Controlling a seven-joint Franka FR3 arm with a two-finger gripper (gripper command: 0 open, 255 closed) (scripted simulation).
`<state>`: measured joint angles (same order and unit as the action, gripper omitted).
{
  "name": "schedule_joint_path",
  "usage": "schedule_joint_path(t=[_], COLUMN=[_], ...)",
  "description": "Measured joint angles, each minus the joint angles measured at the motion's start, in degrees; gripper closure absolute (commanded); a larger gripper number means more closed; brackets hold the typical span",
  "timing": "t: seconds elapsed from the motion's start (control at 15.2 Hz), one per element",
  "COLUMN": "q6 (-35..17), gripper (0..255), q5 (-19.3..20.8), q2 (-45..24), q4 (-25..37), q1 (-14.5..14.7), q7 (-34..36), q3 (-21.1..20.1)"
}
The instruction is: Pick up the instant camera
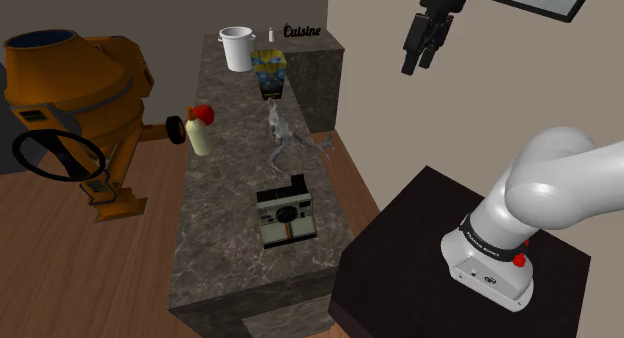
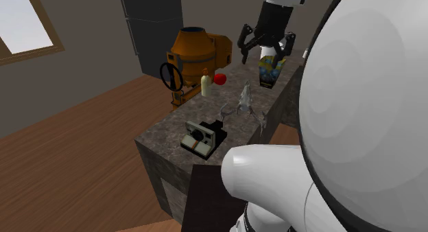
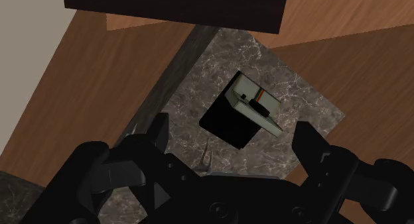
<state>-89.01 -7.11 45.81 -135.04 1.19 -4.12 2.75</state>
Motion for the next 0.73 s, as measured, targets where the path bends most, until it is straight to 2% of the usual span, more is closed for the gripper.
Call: schedule_joint_path(t=[0.26,0.73], q6=[-3.72,-16.77], gripper=[0,0], q5=[-0.07,-0.56], q2=[-2.61,-12.04], q4=[-1.25,-5.07], q1=[1.09,4.64], q7=[-1.69,-6.91], q3=[-0.56,-2.83])
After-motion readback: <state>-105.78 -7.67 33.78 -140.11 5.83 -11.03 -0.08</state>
